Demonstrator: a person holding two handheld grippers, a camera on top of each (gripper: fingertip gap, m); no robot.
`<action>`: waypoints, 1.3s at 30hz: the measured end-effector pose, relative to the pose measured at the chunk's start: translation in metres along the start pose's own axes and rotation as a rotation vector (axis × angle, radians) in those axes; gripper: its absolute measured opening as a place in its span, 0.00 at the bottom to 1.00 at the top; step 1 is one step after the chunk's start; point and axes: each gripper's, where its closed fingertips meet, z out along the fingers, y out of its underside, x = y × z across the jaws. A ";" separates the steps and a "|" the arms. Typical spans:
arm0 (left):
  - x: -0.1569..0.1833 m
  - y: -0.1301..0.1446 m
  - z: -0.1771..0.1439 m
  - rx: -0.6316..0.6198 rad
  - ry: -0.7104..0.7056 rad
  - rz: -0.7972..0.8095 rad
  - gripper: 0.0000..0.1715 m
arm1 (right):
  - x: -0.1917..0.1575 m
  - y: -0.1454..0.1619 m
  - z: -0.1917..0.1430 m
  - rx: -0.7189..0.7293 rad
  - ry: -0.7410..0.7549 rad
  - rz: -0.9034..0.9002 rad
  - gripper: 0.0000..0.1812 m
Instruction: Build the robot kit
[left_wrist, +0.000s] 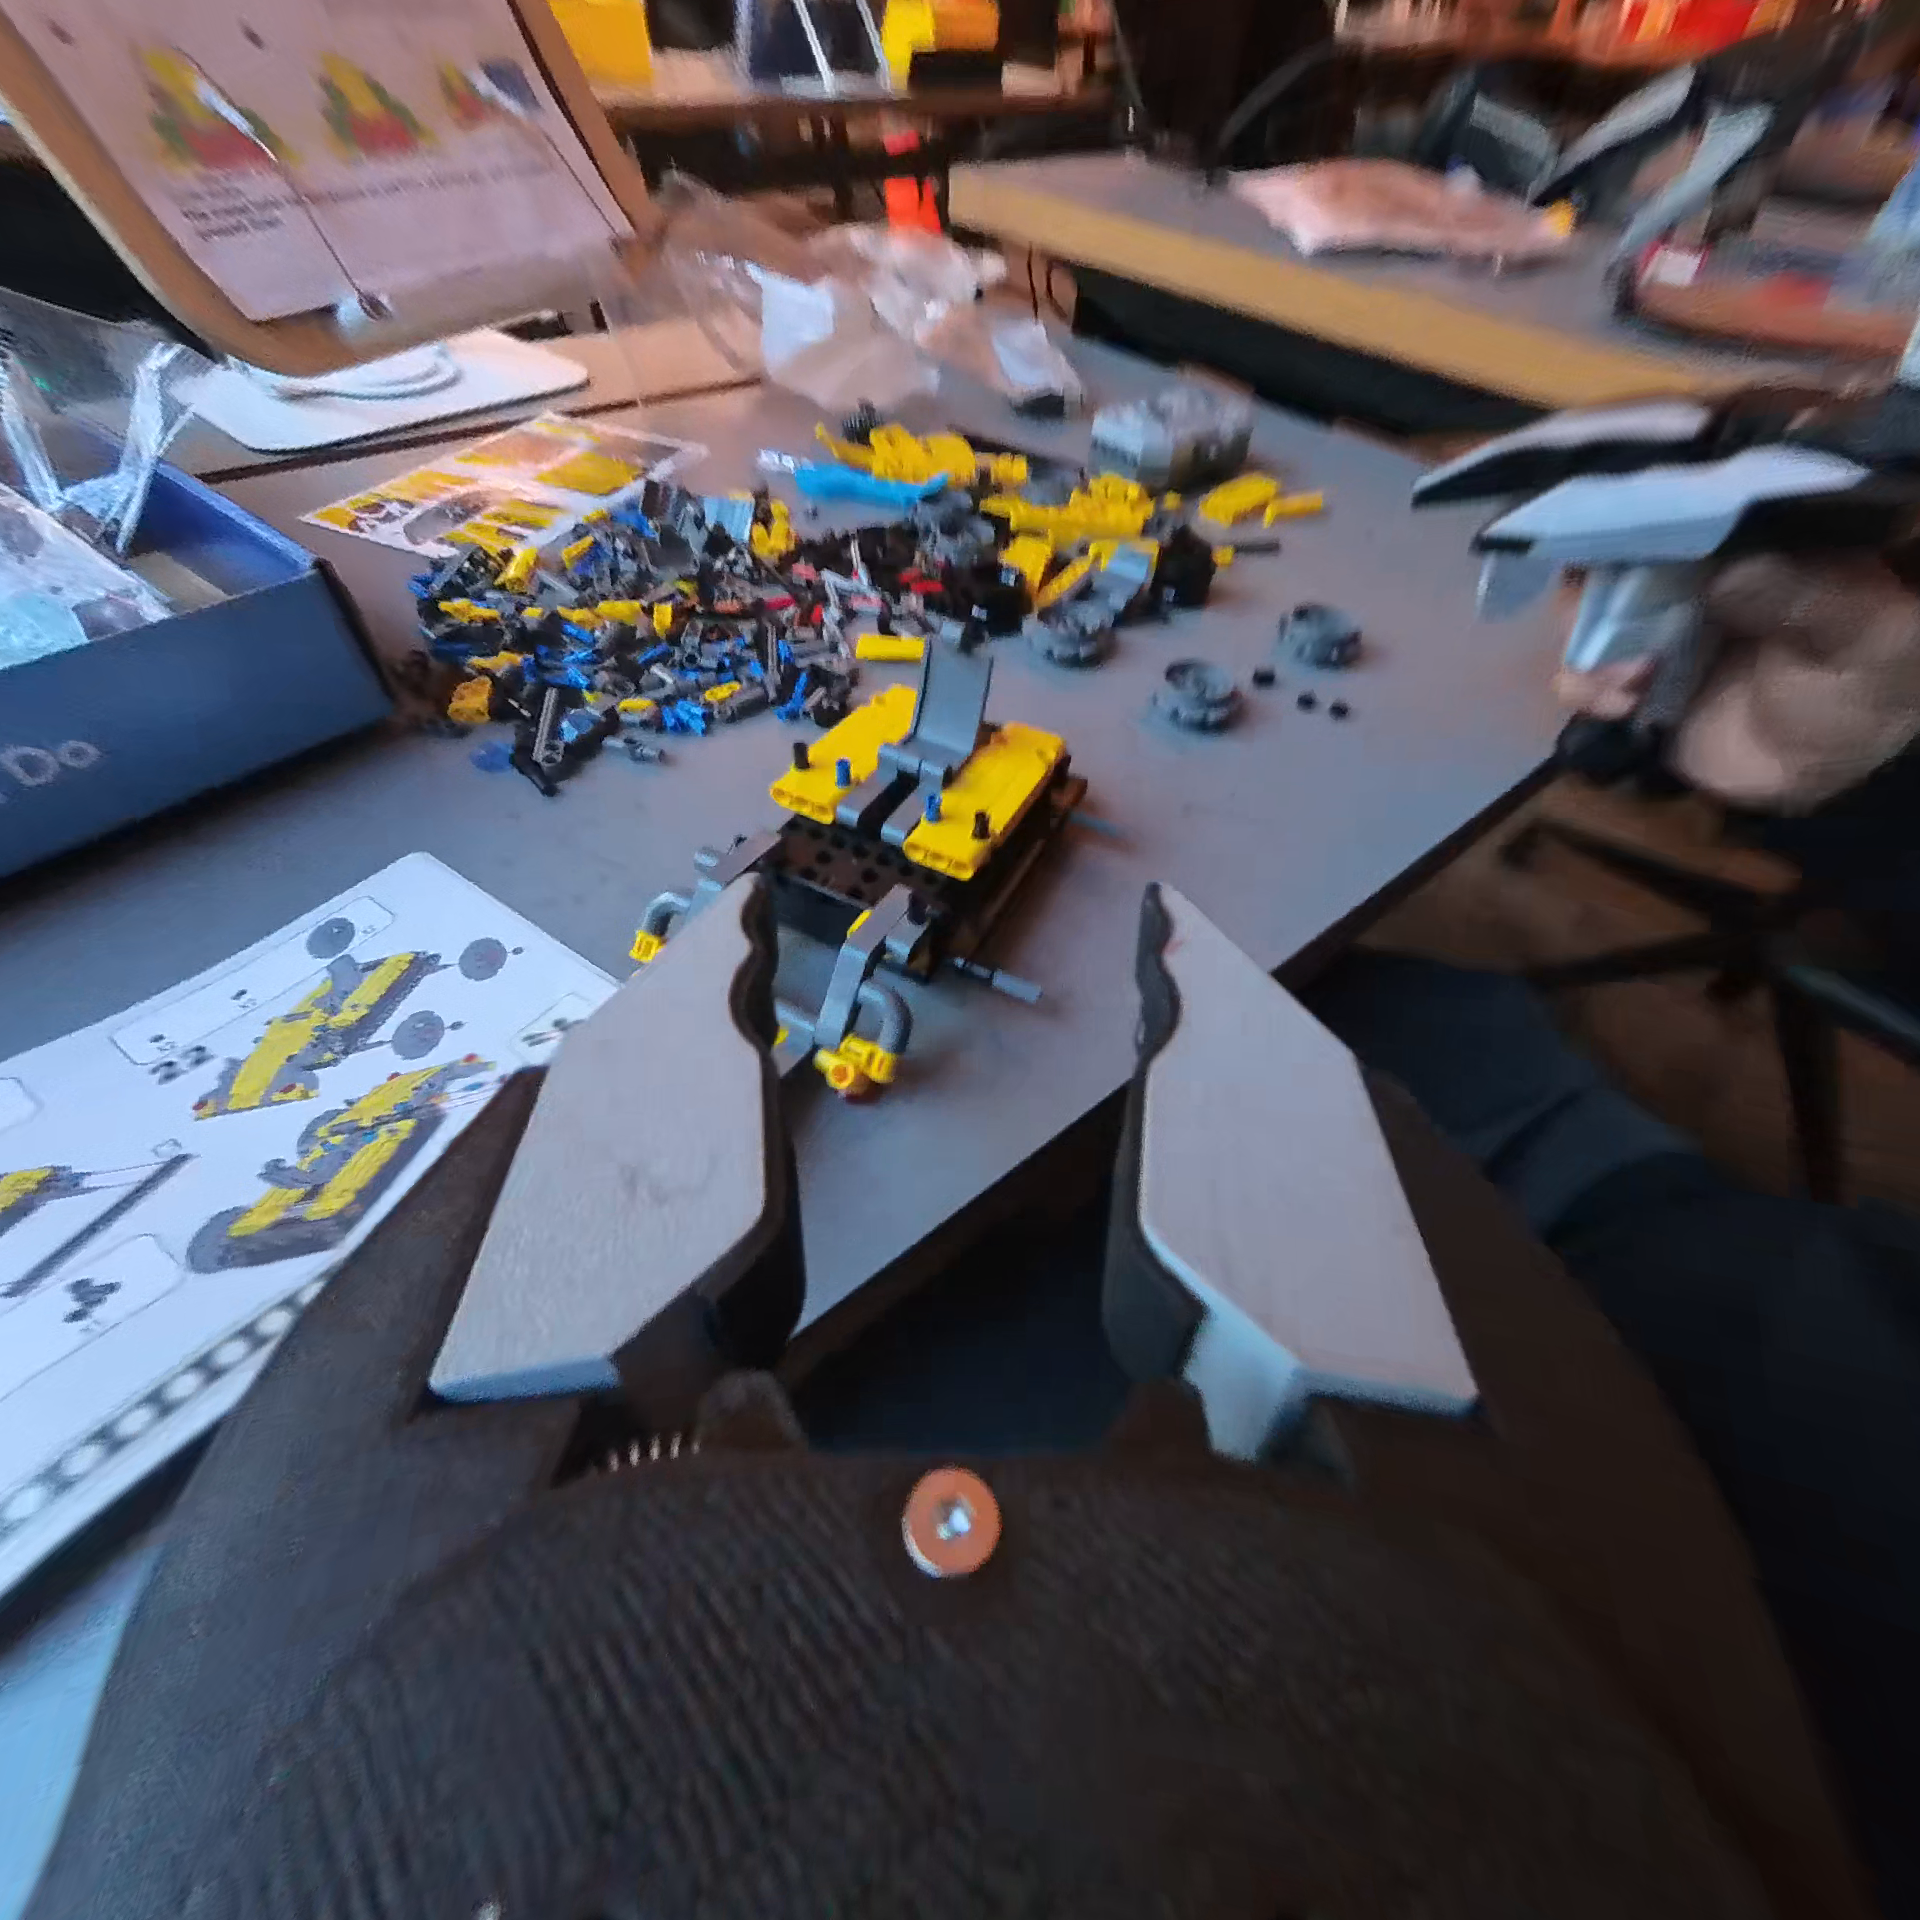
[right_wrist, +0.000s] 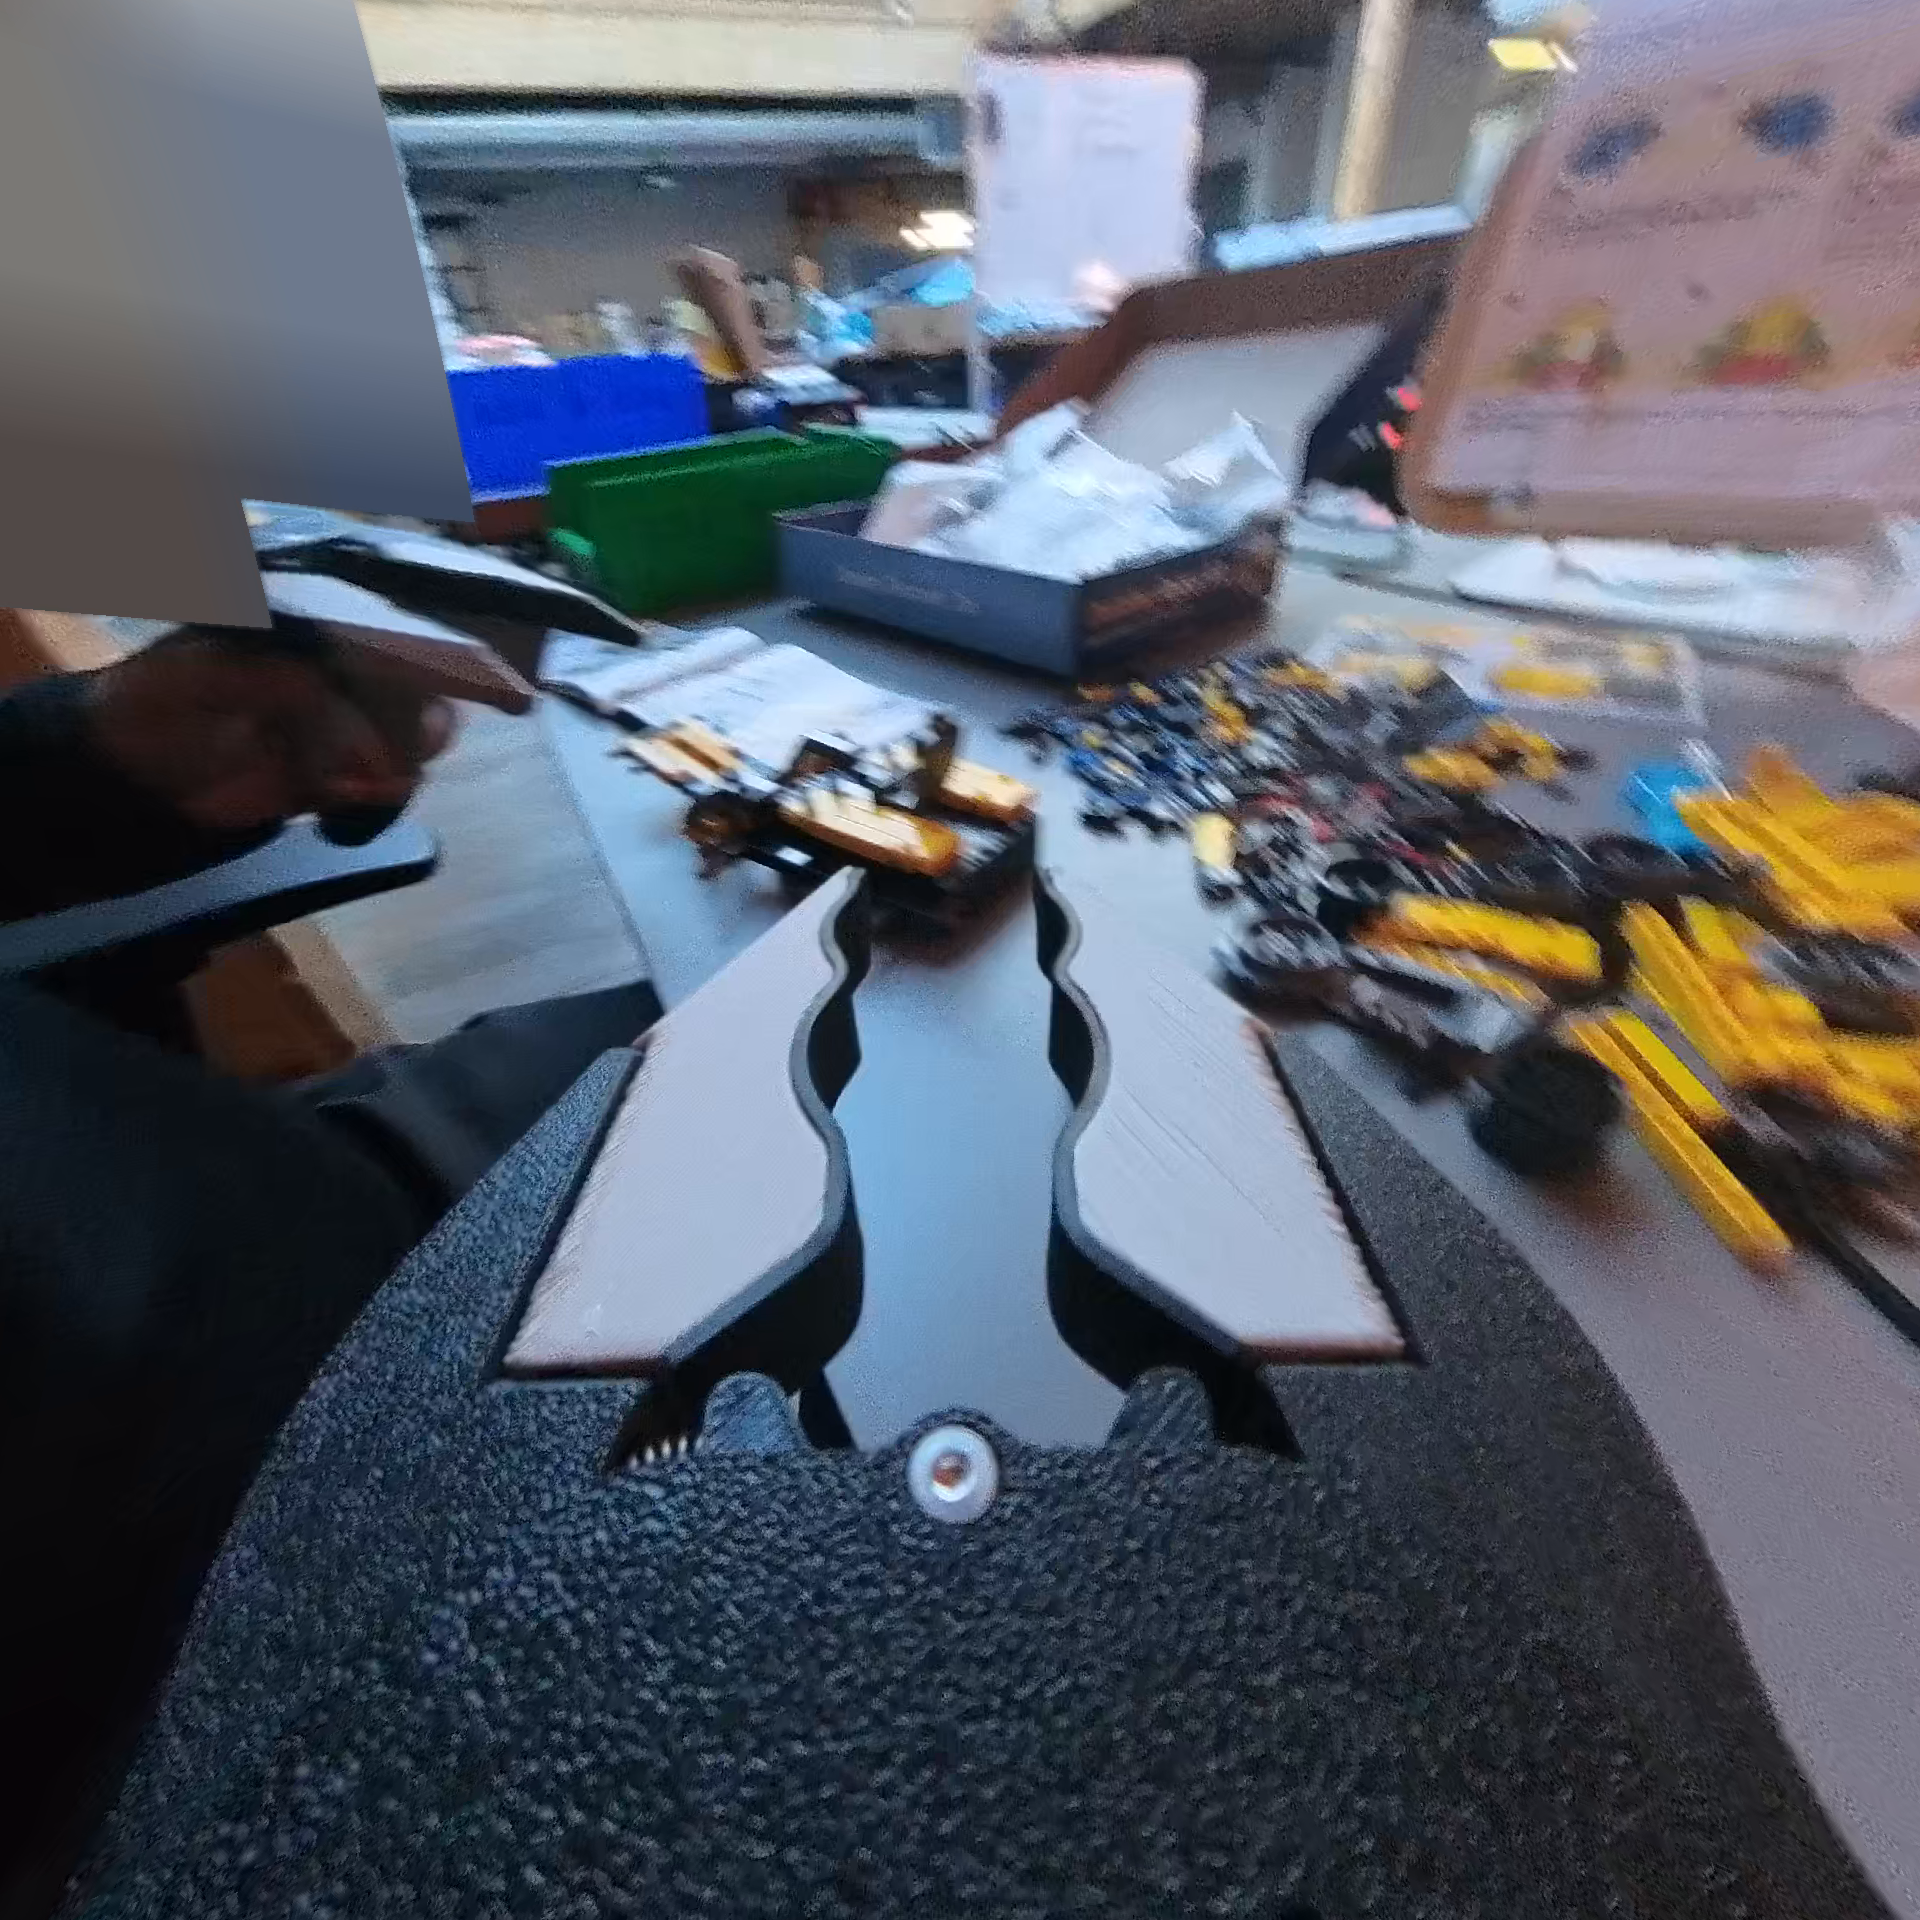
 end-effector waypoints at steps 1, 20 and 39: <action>0.001 -0.003 -0.001 0.027 0.012 -0.041 0.41 | 0.016 0.004 -0.007 -0.028 0.056 0.037 0.19; 0.036 0.015 -0.001 0.064 0.193 0.047 0.34 | 0.065 0.055 -0.013 -0.560 0.180 -0.035 0.09; 0.043 0.030 0.022 0.004 0.281 0.107 0.37 | 0.073 0.068 0.008 -0.800 0.075 -0.065 0.08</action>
